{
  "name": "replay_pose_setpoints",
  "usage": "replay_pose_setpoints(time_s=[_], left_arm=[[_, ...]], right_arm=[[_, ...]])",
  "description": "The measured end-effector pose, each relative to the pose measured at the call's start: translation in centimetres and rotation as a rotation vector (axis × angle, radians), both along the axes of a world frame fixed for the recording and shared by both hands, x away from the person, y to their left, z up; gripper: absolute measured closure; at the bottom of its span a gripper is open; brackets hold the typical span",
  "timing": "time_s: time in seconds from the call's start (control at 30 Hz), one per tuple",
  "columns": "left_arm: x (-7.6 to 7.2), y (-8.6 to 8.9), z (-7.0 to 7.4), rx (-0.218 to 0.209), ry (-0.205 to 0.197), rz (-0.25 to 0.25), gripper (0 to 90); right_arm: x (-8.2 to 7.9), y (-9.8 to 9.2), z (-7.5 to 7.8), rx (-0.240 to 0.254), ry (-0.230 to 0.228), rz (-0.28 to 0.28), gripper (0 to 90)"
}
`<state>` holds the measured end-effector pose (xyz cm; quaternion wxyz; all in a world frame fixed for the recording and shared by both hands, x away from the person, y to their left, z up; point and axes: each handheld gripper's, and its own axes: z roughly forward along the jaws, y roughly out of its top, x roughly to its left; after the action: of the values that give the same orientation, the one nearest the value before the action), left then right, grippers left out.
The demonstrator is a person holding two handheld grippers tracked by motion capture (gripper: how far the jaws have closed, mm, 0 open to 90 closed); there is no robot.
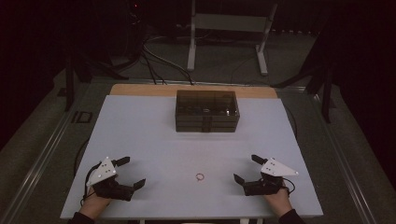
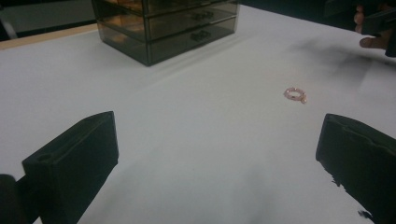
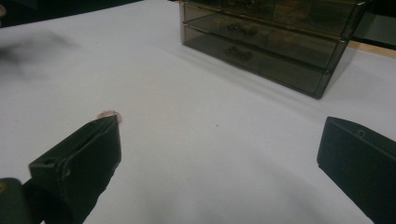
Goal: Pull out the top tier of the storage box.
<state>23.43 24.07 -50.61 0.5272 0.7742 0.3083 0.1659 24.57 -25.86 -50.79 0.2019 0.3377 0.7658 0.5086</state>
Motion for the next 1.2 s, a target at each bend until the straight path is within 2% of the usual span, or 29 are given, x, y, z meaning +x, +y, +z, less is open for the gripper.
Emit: replay_pose_setpoints(time_s=[0.47, 0.6, 0.73, 0.8, 0.97, 1.2], left_arm=[[-0.1, 0.1, -0.1, -0.003, 0.015, 0.008, 0.0], [0.0, 0.2, -0.1, -0.011, 0.02, 0.006, 0.0], [0.0, 0.2, -0.1, -0.014, 0.019, 0.007, 0.0], [-0.1, 0.2, -0.1, -0.011, 0.017, 0.009, 0.0], [-0.1, 0.3, -0.1, -0.016, 0.018, 0.015, 0.0], [0.0, 0.3, -0.1, -0.019, 0.019, 0.01, 0.0]], right_arm=[[-0.1, 0.5, 0.6, -0.031, -0.002, 0.001, 0.0], [-0.2, 1.0, 0.9, -0.037, 0.012, 0.036, 0.0], [-0.3, 1.1, 1.2, -0.026, 0.015, 0.043, 0.0], [-0.3, 1.3, 1.9, -0.038, -0.002, 0.044, 0.0], [-0.3, 1.3, 2.5, -0.032, 0.002, 0.059, 0.0], [-0.3, 1.4, 3.8, -0.038, -0.037, 0.056, 0.0]])
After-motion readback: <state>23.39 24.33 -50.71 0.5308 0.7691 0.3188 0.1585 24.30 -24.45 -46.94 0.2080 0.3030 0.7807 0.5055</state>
